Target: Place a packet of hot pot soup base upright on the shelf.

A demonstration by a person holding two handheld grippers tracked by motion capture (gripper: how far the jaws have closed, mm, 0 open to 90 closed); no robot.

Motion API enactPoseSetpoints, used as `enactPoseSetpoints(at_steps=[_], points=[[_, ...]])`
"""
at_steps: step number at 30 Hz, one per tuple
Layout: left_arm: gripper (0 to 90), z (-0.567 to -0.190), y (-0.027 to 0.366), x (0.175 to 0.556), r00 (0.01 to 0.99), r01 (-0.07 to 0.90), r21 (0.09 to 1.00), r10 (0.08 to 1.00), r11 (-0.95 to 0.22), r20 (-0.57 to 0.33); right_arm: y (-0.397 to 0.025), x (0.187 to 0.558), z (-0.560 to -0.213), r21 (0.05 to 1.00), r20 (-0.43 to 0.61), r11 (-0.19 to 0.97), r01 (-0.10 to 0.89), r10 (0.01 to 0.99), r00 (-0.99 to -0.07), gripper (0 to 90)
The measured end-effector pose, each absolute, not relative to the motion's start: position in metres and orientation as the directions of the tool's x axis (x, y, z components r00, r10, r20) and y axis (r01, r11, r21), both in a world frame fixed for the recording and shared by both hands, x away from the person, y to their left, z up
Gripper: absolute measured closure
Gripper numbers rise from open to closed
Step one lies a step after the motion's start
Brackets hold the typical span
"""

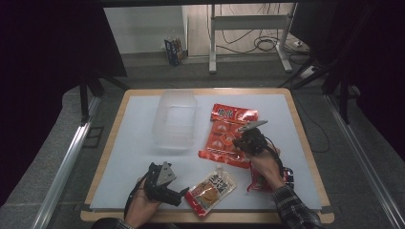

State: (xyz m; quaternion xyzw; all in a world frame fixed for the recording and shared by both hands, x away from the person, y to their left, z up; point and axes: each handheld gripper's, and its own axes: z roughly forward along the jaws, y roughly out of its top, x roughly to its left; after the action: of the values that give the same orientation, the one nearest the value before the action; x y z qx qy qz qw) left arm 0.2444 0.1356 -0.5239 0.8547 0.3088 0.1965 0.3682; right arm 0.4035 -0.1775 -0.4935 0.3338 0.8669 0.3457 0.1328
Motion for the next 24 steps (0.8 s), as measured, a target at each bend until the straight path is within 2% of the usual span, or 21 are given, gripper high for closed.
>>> enactPoseSetpoints(at_steps=[11,24], points=[[0.0,-0.524,0.135,0.244,0.733,0.383,0.749,0.672,-0.541,0.111,-0.141,0.438,-0.498,0.68,-0.062,0.578,0.451,0.658,-0.75,88.2],[0.0,-0.524,0.134,0.244,0.735,0.381,0.748,0.669,-0.544,0.111,-0.108,0.471,-0.508,0.677,-0.083,0.591,0.438,0.653,-0.753,88.2]])
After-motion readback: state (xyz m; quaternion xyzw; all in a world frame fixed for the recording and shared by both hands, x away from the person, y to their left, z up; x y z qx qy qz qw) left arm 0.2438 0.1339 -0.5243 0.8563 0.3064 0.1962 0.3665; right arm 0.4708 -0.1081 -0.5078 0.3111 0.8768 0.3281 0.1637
